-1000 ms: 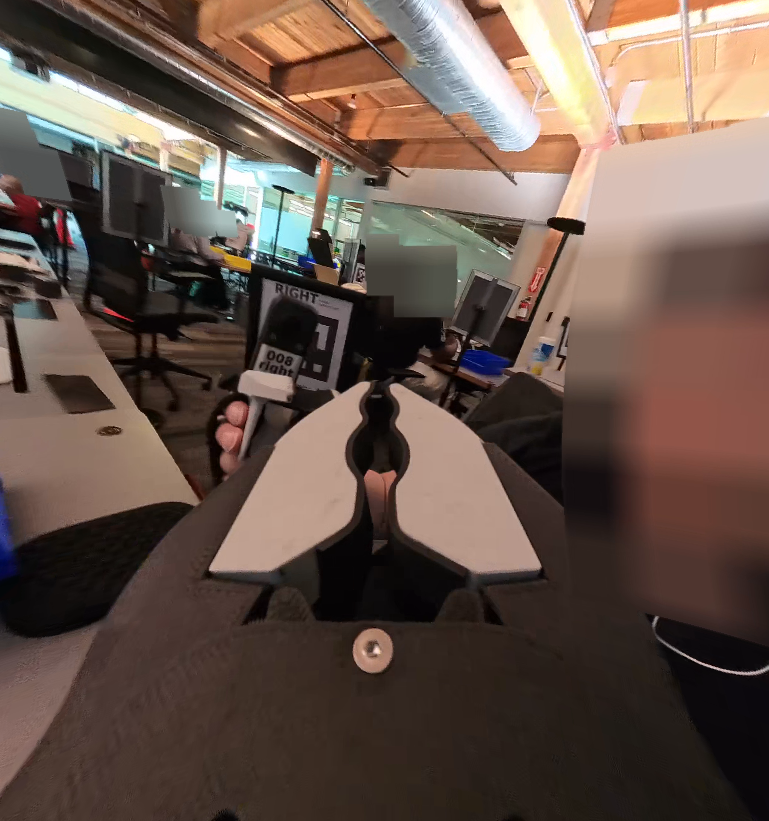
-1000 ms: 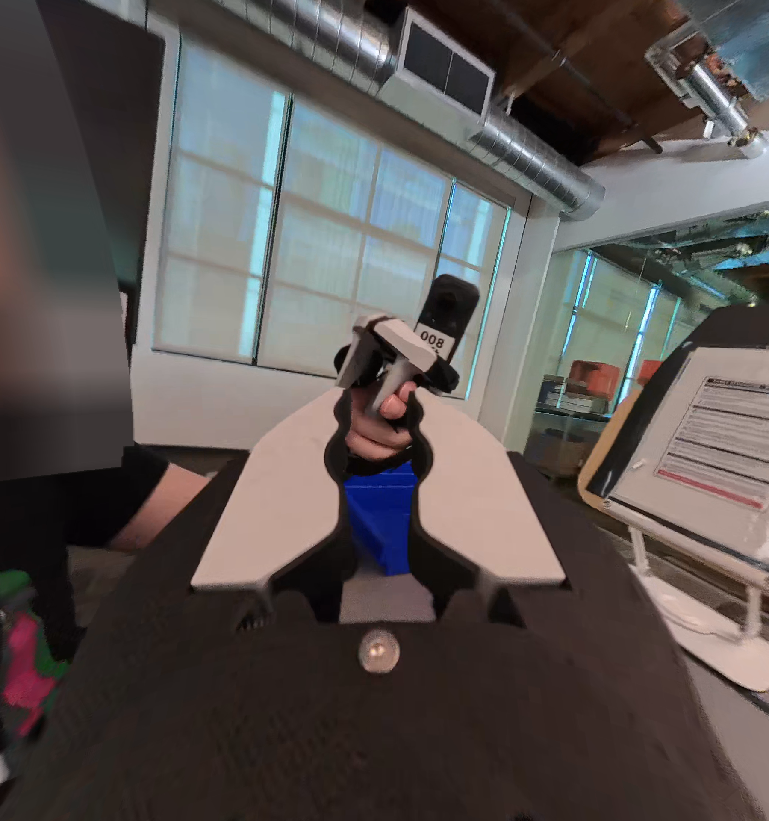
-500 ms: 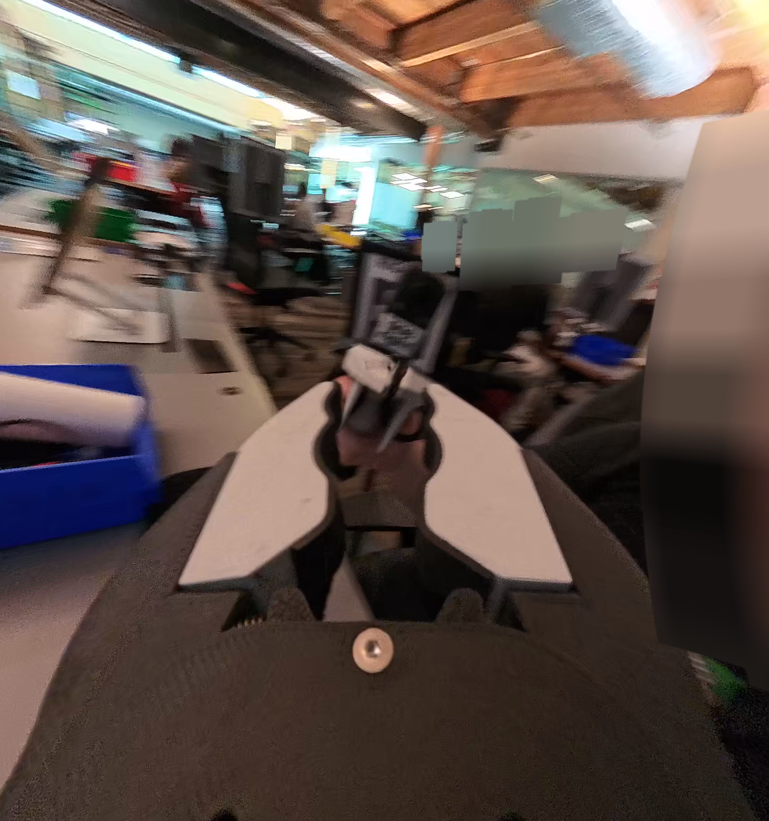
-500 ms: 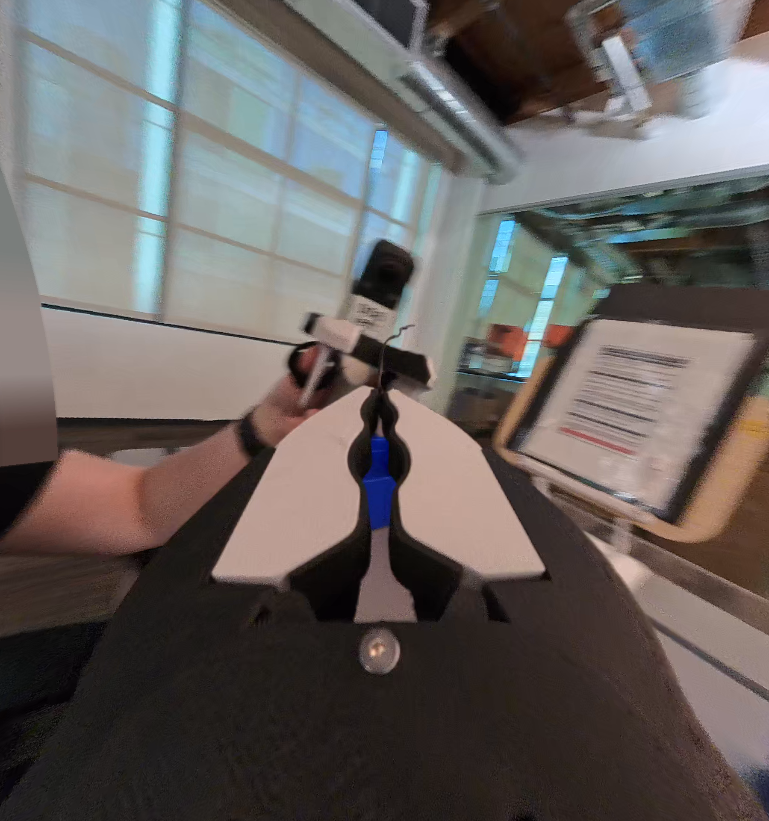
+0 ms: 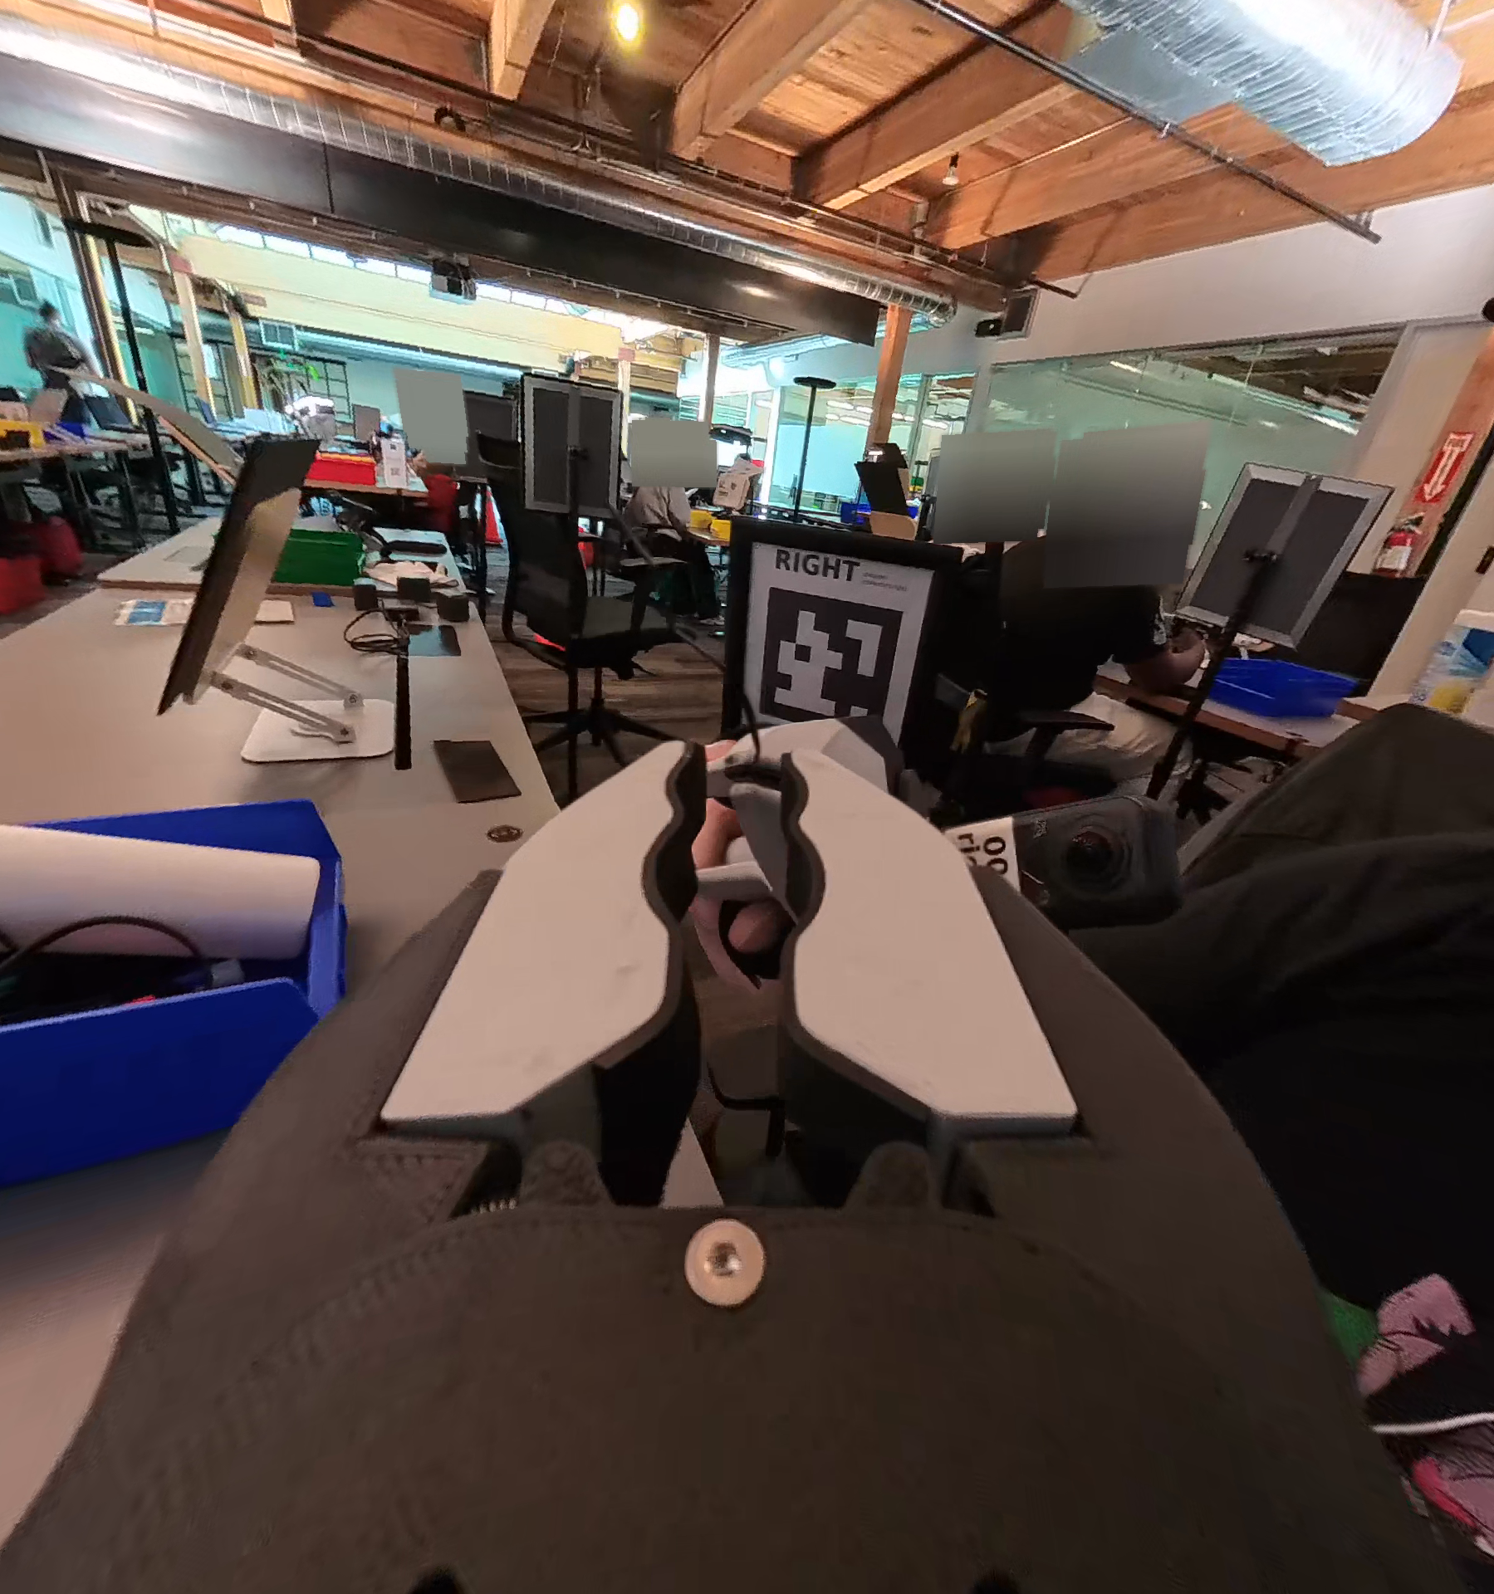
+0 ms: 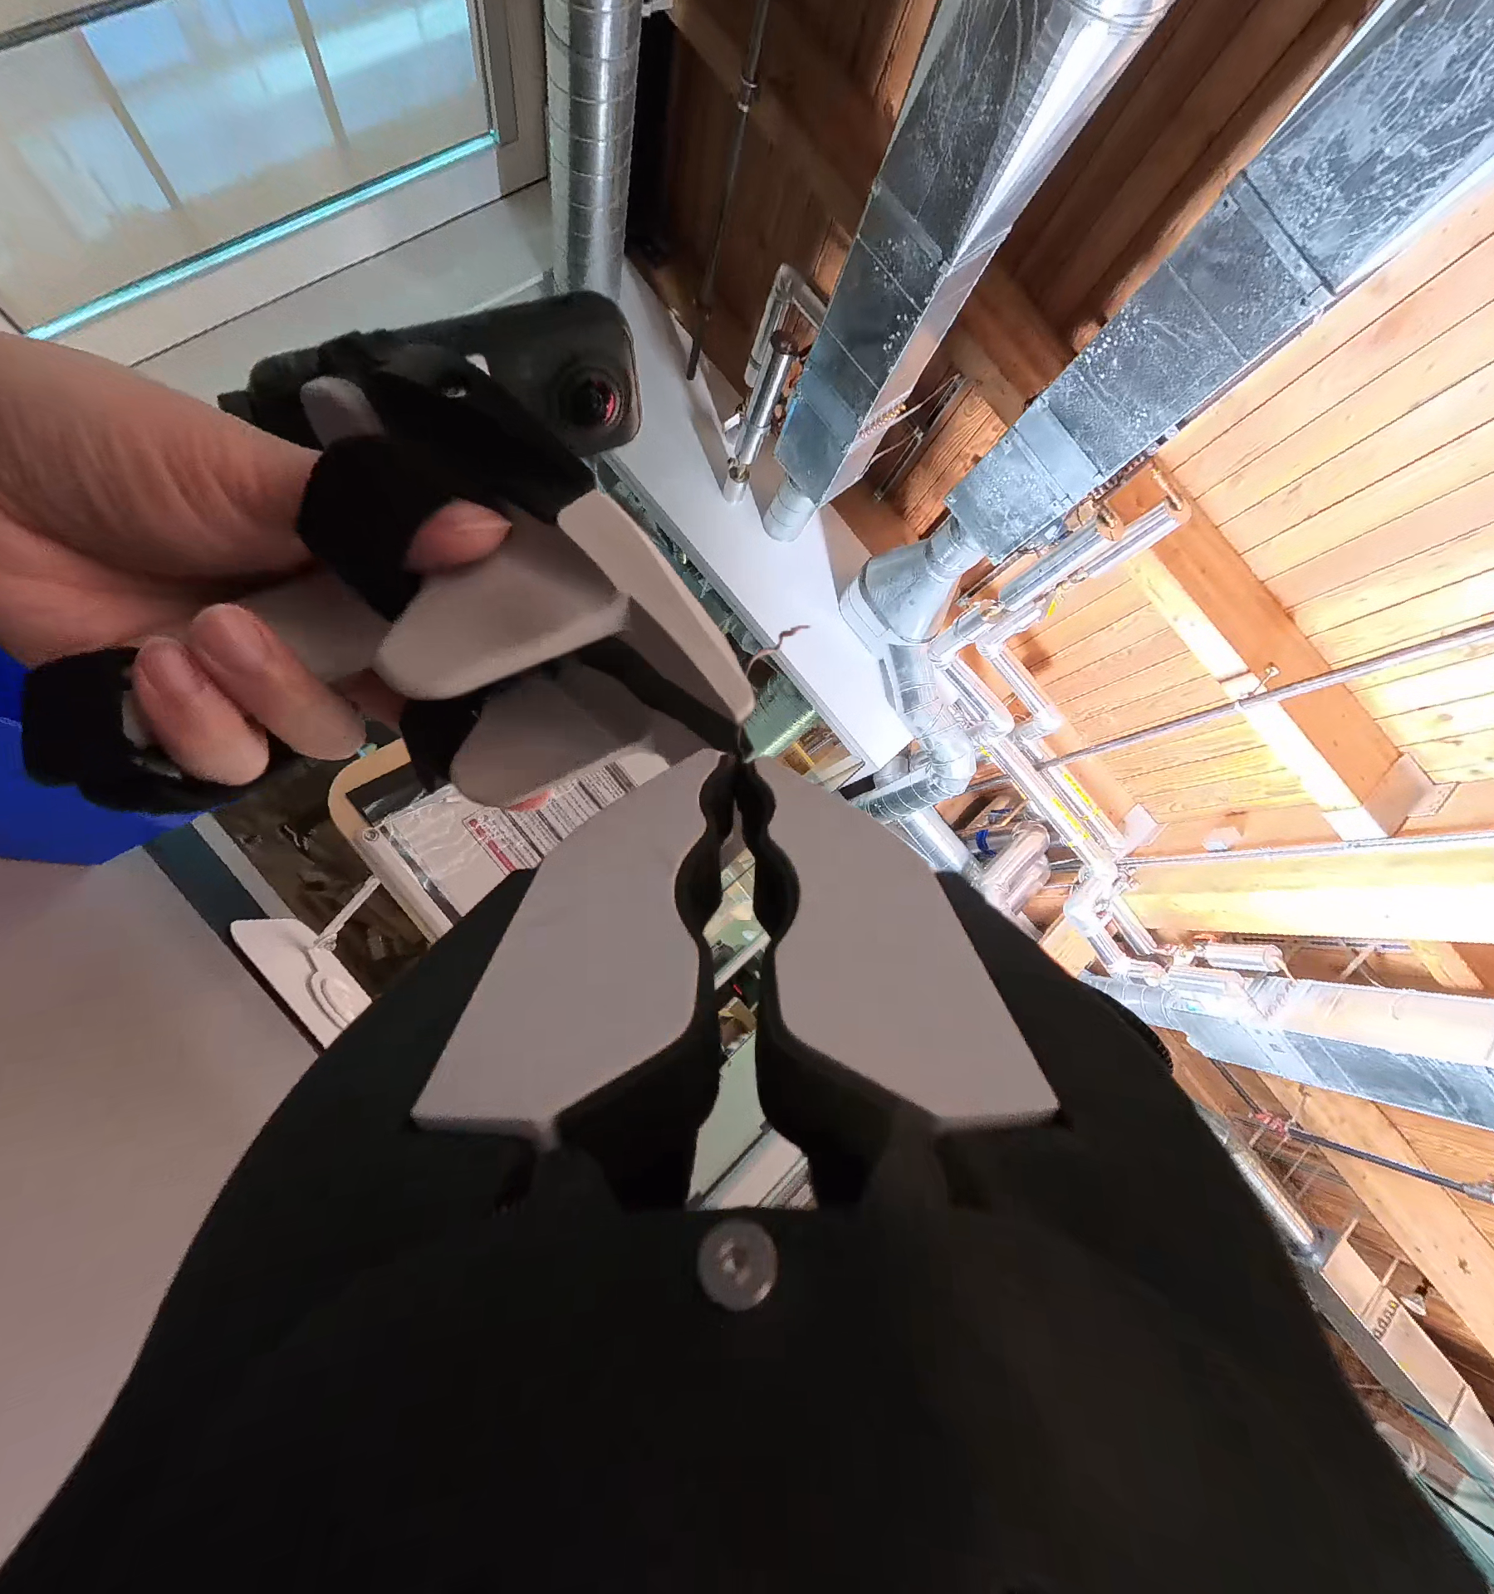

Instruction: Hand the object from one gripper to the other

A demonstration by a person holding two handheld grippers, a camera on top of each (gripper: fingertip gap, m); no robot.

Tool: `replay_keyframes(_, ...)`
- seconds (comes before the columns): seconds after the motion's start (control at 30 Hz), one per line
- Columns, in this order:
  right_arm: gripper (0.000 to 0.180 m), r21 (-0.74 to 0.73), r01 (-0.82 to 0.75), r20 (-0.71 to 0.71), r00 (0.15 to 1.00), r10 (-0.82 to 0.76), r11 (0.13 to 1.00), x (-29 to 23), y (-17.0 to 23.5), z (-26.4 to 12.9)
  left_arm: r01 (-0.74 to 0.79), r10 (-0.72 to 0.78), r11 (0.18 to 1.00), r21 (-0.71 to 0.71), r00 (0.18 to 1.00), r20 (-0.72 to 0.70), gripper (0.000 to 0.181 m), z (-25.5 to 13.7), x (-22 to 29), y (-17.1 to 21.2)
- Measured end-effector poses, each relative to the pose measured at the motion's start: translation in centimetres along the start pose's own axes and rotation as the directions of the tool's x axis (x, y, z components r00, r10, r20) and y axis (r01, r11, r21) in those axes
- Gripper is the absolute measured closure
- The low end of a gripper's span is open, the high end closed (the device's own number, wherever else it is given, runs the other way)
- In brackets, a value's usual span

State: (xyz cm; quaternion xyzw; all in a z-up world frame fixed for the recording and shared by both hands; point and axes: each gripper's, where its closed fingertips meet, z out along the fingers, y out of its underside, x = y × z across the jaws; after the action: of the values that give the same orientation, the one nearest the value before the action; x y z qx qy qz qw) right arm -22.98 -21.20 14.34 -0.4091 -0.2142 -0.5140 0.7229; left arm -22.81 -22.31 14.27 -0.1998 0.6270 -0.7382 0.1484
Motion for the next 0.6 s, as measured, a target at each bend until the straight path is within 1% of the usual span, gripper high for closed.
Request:
replay_keyframes(0.1,0.176,-0.001,-0.013,0.008,1.0,0.013,1.0,-0.2,0.1,0.1,-0.083,0.083,0.996,0.021,0.996,0.022,0.181,-0.1,0.2,-0.3)
replay_keyframes(0.17,0.172,-0.008,-0.037,0.029,0.999,0.037,0.999,-0.6,0.4,0.3,-0.154,0.154,0.988,0.0,0.986,0.064,0.181,-0.2,-0.2,-0.2)
replay_keyframes(0.23,0.168,-0.018,-0.078,0.075,0.994,0.079,0.997,-1.1,1.0,0.3,-0.227,0.238,0.97,-0.088,0.961,0.143,0.181,-0.5,-1.3,0.3)
replay_keyframes(0.3,0.165,-0.015,-0.145,0.127,0.981,0.146,0.989,-1.4,1.1,0.2,-0.342,0.395,0.909,-0.238,0.89,0.23,0.18,-1.4,-3.1,1.0)
replay_keyframes(0.33,0.162,-0.013,-0.151,0.137,0.979,0.151,0.988,-1.2,1.1,0.1,-0.398,0.49,0.855,-0.332,0.83,0.265,0.181,-2.1,-4.1,1.3)
replay_keyframes(0.37,0.161,-0.007,-0.119,0.157,0.98,0.118,0.993,-1.3,0.8,0.0,-0.443,0.591,0.78,-0.442,0.755,0.284,0.181,-2.9,-5.2,1.8)
replay_keyframes(0.4,0.16,-0.001,-0.045,0.198,0.979,0.044,0.999,-1.8,0.6,-0.1,-0.468,0.683,0.686,-0.556,0.677,0.273,0.181,-3.7,-6.2,2.5)
replay_keyframes(0.47,0.158,0.001,0.173,0.296,0.941,-0.166,0.985,-3.5,0.7,-0.1,-0.475,0.821,0.472,-0.742,0.544,0.174,0.181,-5.2,-7.7,4.1)
replay_keyframes(0.53,0.156,0.015,0.354,0.412,0.85,-0.329,0.935,-5.5,1.4,-0.2,-0.491,0.879,0.279,-0.825,0.477,0.014,0.181,-6.0,-8.0,6.1)
replay_keyframes(0.57,0.156,0.015,0.411,0.457,0.808,-0.372,0.911,-6.2,1.8,-0.2,-0.505,0.888,0.214,-0.836,0.458,-0.049,0.18,-6.0,-7.9,7.0)
replay_keyframes(0.6,0.155,0.018,0.444,0.5,0.772,-0.392,0.896,-6.8,2.3,-0.3,-0.519,0.886,0.17,-0.838,0.453,-0.101,0.18,-5.9,-7.8,7.8)
